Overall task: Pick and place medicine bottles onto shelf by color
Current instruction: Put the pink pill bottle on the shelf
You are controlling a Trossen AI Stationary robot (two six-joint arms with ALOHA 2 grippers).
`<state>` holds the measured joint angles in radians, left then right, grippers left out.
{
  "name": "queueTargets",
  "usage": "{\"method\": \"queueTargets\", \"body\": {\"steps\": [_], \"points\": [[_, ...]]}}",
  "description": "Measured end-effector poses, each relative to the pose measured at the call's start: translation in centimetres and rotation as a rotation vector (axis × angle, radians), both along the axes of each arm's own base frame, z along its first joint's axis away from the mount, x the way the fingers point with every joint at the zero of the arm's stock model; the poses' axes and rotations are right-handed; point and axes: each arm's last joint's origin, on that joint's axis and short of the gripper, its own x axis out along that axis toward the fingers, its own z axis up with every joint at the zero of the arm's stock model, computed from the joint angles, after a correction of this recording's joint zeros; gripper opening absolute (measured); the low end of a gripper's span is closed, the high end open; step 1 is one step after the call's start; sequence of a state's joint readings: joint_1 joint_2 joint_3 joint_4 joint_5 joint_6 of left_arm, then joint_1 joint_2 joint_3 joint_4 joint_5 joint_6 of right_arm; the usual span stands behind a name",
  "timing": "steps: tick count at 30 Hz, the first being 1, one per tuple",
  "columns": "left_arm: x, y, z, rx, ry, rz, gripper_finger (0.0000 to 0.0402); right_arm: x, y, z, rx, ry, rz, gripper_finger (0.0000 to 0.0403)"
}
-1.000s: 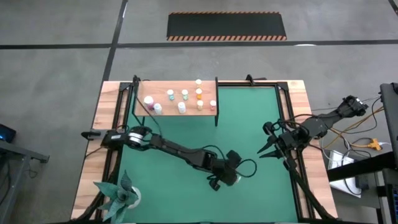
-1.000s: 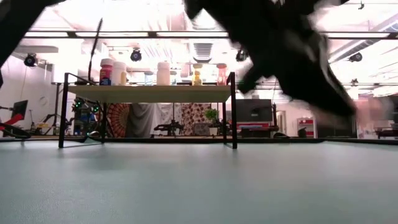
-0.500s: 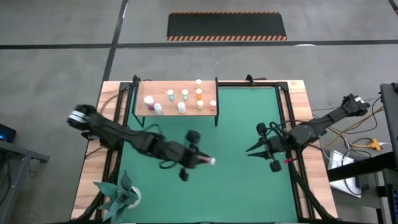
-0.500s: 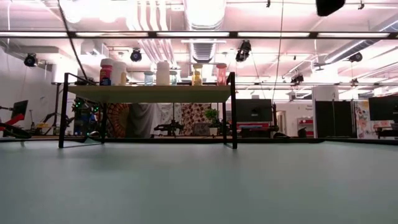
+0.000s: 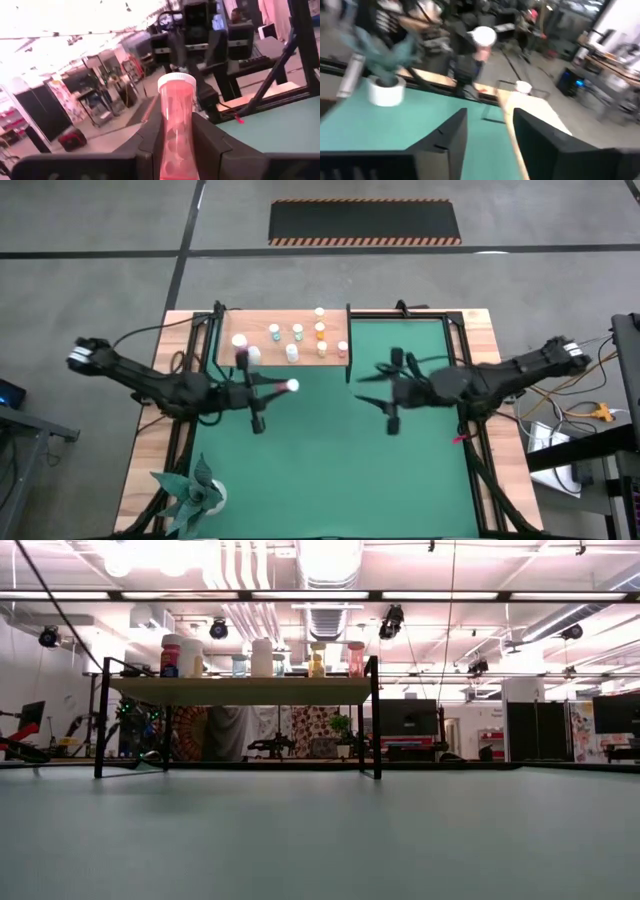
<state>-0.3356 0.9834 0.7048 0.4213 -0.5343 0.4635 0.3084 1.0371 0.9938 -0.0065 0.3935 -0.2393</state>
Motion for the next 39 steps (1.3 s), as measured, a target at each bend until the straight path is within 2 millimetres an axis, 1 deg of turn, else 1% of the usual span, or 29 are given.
{"method": "queueTargets", "body": {"steps": [4, 6, 9, 11, 14, 17, 21, 23, 26, 29, 32, 37, 39], "points": [[-1.9, 0.9, 0.0, 0.031, -0.049, 0.017, 0.0061, 3.3, -2.0, 2.7, -0.056, 0.082, -0.062, 0.0186], [-2.7, 1.3, 0.0, 0.042, -0.077, 0.03, 0.0061, 4.8, -3.3, 4.0, -0.059, 0.108, -0.039, 0.0202], [-3.4, 1.8, -0.9, 0.064, -0.089, 0.048, 0.0061, 7.2, -5.0, 5.3, -0.035, 0.125, 0.035, 0.0219], [-3.7, 2.0, -1.3, 0.069, -0.125, 0.058, 0.0061, 8.9, -6.1, 5.3, -0.019, 0.141, 0.069, 0.0228], [-4.0, 2.2, -1.4, 0.052, -0.188, 0.066, 0.0061, 11.0, -7.5, 5.2, -0.014, 0.145, 0.087, 0.0235], [-4.1, 2.2, -1.9, 0.057, -0.173, 0.066, 0.0061, 12.7, -8.6, 5.2, -0.007, 0.137, 0.119, 0.0239], [-3.8, 2.1, -2.4, 0.062, -0.155, 0.065, 0.0061, 15.0, -9.1, 4.7, 0.013, 0.111, 0.182, 0.0238], [-3.5, 2.0, -2.7, 0.069, -0.139, 0.064, 0.0061, 16.1, -9.2, 4.6, 0.022, 0.089, 0.182, 0.0236], [-3.0, 2.0, -2.9, 0.091, -0.134, 0.083, 0.0061, 17.0, -9.2, 4.5, 0.022, 0.086, 0.198, 0.0233], [-2.8, 2.1, -2.7, 0.107, -0.138, 0.149, 0.0061, 17.4, -9.3, 5.0, 0.026, 0.051, 0.223, 0.0231], [-2.8, 2.3, -3.0, 0.104, -0.103, 0.215, 0.0061, 17.5, -9.1, 5.0, 0.035, 0.057, 0.234, 0.0231], [-2.8, 2.2, -2.8, 0.094, -0.128, 0.213, 0.0061, 17.4, -9.1, 5.5, 0.042, 0.027, 0.231, 0.0231], [-2.6, 2.2, -2.9, 0.091, -0.131, 0.213, 0.0062, 17.6, -9.2, 5.3, 0.049, 0.031, 0.223, 0.023]]}}
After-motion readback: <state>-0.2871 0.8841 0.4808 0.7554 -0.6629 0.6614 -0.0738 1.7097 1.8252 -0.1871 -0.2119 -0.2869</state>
